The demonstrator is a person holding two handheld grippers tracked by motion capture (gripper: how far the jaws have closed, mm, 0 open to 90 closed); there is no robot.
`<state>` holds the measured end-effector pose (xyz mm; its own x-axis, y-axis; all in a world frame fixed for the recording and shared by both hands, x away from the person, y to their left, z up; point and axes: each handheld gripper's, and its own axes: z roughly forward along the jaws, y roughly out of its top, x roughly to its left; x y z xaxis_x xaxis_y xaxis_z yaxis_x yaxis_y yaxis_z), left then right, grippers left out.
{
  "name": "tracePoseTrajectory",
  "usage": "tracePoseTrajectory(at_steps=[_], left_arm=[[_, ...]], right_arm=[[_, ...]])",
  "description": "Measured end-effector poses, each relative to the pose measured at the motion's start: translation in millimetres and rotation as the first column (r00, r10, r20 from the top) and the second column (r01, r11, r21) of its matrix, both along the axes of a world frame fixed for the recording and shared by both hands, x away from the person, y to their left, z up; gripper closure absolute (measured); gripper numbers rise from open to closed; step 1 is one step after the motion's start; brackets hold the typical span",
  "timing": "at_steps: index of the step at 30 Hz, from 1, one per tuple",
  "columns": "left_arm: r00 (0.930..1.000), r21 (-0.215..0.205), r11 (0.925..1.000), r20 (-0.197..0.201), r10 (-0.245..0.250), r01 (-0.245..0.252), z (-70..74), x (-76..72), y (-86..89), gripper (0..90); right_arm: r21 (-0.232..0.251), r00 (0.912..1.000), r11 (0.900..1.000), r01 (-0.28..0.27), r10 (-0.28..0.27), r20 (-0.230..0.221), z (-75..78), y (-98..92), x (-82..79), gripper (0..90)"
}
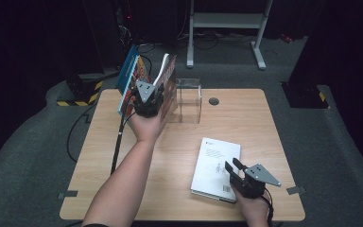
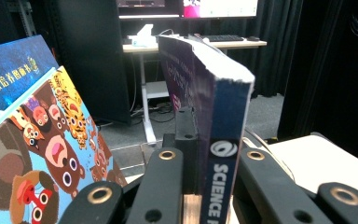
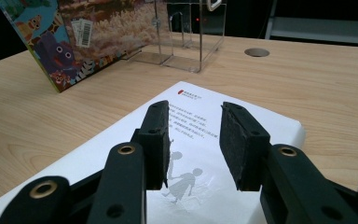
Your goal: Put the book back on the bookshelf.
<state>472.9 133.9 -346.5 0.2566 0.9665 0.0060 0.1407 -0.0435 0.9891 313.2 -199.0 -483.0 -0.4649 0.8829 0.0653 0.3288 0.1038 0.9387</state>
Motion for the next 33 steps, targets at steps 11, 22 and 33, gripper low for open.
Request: tracePoseTrajectory(at_steps=[11, 22, 33], left_arm=[[0.9998, 0.001, 0.9999, -0.006, 0.016, -0.016, -7.1, 13.6, -5.2, 83.9], [0.9993, 0.004, 0.9993, -0.009, 0.036, -0.036, -13.3, 31.0, -8.6, 83.9], [0.9992, -0.017, 0.9990, -0.002, 0.041, -0.041, -16.1, 38.6, -14.1, 83.9]], right_arm=[[0.018, 1.0000, 1.000, -0.007, 0.007, -0.004, 0.9, -1.3, 1.0, 62.7], [0.002, 0.9995, 1.000, -0.008, 0.008, -0.029, -2.4, -2.1, 4.2, 62.4], [0.015, 0.9995, 1.000, -0.012, 0.013, -0.030, -2.2, -3.7, 3.4, 62.3]])
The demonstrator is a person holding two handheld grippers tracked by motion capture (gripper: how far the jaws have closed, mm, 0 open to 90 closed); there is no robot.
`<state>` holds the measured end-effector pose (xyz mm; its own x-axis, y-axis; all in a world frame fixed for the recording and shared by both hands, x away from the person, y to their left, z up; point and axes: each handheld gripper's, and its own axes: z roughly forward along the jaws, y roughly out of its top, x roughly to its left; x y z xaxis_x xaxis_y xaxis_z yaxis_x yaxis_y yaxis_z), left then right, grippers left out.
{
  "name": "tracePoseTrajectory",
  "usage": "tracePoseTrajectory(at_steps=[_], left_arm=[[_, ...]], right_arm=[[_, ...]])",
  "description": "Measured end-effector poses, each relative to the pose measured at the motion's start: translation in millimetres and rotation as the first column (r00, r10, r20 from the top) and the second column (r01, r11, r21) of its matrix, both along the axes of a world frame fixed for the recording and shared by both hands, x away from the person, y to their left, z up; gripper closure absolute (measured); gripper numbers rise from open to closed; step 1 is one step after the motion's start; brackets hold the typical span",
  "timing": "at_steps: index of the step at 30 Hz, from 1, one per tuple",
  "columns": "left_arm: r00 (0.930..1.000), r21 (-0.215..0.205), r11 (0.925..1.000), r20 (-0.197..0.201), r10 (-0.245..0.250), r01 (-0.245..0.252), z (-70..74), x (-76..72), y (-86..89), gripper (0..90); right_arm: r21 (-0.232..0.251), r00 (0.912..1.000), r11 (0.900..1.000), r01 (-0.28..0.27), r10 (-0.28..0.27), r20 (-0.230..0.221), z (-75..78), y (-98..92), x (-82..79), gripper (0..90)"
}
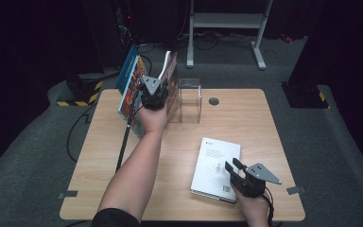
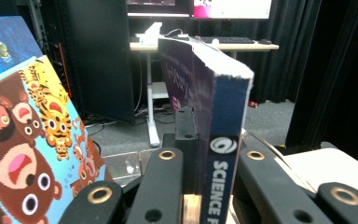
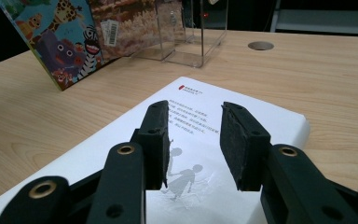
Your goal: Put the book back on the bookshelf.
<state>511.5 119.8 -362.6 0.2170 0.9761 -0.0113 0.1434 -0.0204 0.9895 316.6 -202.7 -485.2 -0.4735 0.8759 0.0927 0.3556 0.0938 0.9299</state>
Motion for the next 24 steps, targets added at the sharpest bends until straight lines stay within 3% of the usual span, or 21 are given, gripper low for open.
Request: tracePoseTrajectory(at_steps=[12, 24], left_arm=[[1.0000, 0.005, 1.0000, 0.001, 0.008, -0.008, -8.2, 11.5, -4.7, 83.9], [0.9997, -0.020, 0.9996, 0.007, 0.022, -0.022, -12.1, 20.1, -3.9, 83.9]], right_arm=[[0.002, 1.0000, 1.000, -0.005, 0.005, -0.006, -0.4, 0.0, -0.7, 62.5], [0.008, 1.0000, 1.000, -0.002, 0.002, -0.006, -0.7, 0.2, -1.9, 62.5]])
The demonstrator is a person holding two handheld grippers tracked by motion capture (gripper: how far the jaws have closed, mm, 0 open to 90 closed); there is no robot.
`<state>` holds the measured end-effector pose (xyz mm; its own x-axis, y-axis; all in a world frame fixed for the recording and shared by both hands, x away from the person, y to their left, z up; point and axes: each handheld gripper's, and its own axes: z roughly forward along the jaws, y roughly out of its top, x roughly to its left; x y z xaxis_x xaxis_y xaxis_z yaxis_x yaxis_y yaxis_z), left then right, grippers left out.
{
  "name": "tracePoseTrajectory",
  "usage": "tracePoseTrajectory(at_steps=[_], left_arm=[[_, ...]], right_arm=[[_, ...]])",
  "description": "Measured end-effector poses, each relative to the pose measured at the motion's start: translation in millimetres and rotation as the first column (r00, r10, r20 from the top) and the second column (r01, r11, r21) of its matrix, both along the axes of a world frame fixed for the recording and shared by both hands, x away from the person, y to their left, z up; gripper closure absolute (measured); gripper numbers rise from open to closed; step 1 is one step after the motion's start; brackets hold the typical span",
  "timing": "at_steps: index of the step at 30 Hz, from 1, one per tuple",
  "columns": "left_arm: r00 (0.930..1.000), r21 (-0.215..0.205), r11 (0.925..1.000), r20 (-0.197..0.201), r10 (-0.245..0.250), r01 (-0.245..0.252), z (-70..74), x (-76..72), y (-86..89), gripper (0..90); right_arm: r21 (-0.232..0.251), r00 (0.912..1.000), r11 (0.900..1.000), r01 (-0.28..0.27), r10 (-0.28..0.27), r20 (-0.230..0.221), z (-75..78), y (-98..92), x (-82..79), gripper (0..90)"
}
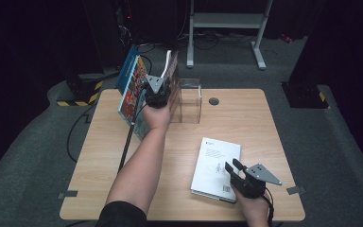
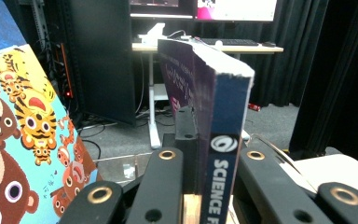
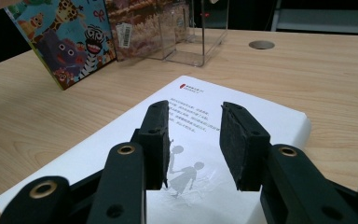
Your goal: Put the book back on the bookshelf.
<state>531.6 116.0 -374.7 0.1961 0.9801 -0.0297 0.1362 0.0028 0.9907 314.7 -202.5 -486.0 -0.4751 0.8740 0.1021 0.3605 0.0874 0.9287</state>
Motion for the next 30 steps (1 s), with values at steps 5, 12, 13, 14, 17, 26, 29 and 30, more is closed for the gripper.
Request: tracePoseTrajectory(at_steps=[5, 12, 13, 14, 17, 26, 29, 30], left_arm=[[1.0000, -0.004, 1.0000, 0.004, -0.001, 0.001, -1.3, 1.4, -1.4, 83.9], [1.0000, -0.002, 1.0000, 0.005, -0.005, 0.005, -1.8, 0.5, -6.0, 83.8], [1.0000, -0.001, 1.0000, 0.006, -0.007, 0.007, -1.9, 0.2, -6.6, 83.9], [0.9999, -0.002, 1.0000, 0.008, -0.007, 0.007, -2.3, -0.2, -7.7, 83.8], [0.9999, -0.004, 1.0000, 0.011, -0.008, 0.008, -3.4, -1.4, -9.4, 83.8], [0.9997, 0.000, 1.0000, 0.023, 0.001, -0.001, -8.0, -4.3, -11.4, 83.4], [0.9996, 0.011, 0.9999, 0.028, -0.005, 0.005, -9.1, -6.3, -12.3, 83.1], [0.9996, 0.014, 0.9999, 0.029, -0.006, 0.006, -9.3, -6.9, -12.7, 82.9]], right_arm=[[0.000, 1.0000, 1.000, 0.002, -0.002, -0.001, -0.1, -0.9, -0.3, 62.5], [0.004, 1.0000, 1.000, 0.002, -0.002, -0.002, -0.6, -1.5, 0.1, 62.5], [0.003, 1.0000, 1.000, 0.001, -0.001, -0.004, -0.6, -1.4, 0.1, 62.5], [0.004, 1.0000, 1.000, 0.000, 0.000, -0.003, -0.7, -1.3, 0.2, 62.6], [0.004, 1.0000, 1.000, -0.001, 0.001, -0.005, -0.6, -0.9, -0.4, 62.6], [0.007, 1.0000, 1.000, -0.001, 0.001, -0.004, -1.1, 0.0, -0.7, 62.6], [0.003, 1.0000, 1.000, -0.007, 0.007, -0.006, -1.6, 0.7, -0.3, 62.6], [0.002, 1.0000, 1.000, -0.008, 0.008, -0.005, -1.8, 1.2, -0.2, 62.5]])
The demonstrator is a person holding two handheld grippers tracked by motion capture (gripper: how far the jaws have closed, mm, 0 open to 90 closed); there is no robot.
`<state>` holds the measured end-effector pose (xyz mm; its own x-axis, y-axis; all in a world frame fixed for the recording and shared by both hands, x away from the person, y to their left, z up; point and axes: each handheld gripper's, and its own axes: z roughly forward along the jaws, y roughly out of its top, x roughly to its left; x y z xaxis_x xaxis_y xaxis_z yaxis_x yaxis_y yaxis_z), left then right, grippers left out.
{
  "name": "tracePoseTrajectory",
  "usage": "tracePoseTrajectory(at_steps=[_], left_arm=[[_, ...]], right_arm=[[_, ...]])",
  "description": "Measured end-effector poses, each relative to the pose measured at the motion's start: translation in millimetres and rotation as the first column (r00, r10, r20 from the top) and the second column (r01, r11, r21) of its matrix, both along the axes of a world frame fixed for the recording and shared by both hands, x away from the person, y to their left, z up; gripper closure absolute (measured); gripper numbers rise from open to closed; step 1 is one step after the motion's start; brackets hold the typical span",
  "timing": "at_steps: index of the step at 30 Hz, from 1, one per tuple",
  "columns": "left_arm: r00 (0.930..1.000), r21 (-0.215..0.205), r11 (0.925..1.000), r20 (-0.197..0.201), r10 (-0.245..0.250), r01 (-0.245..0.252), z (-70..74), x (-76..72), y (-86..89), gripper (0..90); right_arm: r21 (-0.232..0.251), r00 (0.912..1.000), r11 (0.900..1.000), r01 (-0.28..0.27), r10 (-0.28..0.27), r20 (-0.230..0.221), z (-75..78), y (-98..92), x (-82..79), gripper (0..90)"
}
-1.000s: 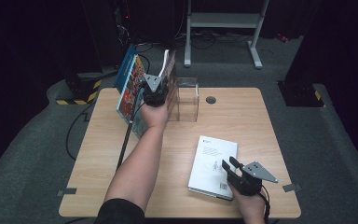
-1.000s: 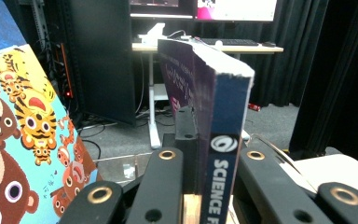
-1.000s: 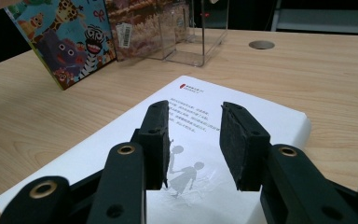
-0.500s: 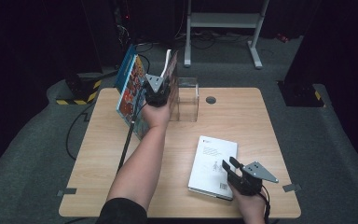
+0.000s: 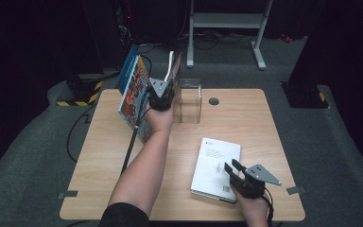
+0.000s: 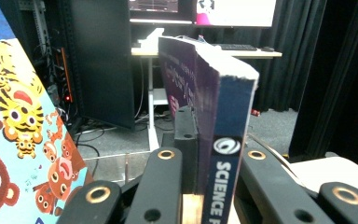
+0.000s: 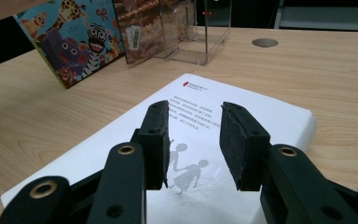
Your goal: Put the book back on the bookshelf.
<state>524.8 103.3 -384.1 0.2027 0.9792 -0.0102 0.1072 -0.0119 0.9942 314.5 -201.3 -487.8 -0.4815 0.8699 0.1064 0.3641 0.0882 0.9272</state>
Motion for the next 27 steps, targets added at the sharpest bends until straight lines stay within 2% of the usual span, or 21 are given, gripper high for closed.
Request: tracePoseTrajectory(at_steps=[8, 15, 19, 27], left_arm=[[0.9994, 0.010, 0.9998, -0.030, -0.019, 0.019, -4.3, 0.5, -0.4, 75.6], [0.9992, 0.033, 0.9992, -0.035, -0.020, 0.021, -4.3, -0.7, 2.6, 75.5], [0.9988, 0.019, 0.9994, -0.040, -0.028, 0.029, -3.5, -0.2, 6.3, 73.6], [0.9986, 0.024, 0.9997, -0.052, -0.009, 0.010, 0.3, 0.3, 13.3, 73.9]], right_arm=[[-0.003, 1.0000, 1.000, -0.003, 0.003, 0.001, -0.6, 1.1, 0.4, 62.5], [-0.006, 1.0000, 1.000, -0.004, 0.004, 0.001, -0.9, 1.9, 0.1, 62.5], [-0.007, 1.0000, 1.000, -0.003, 0.003, 0.000, -0.9, 1.8, 0.3, 62.5], [-0.006, 1.0000, 1.000, -0.004, 0.004, -0.005, -1.7, 2.5, 0.9, 62.5]])
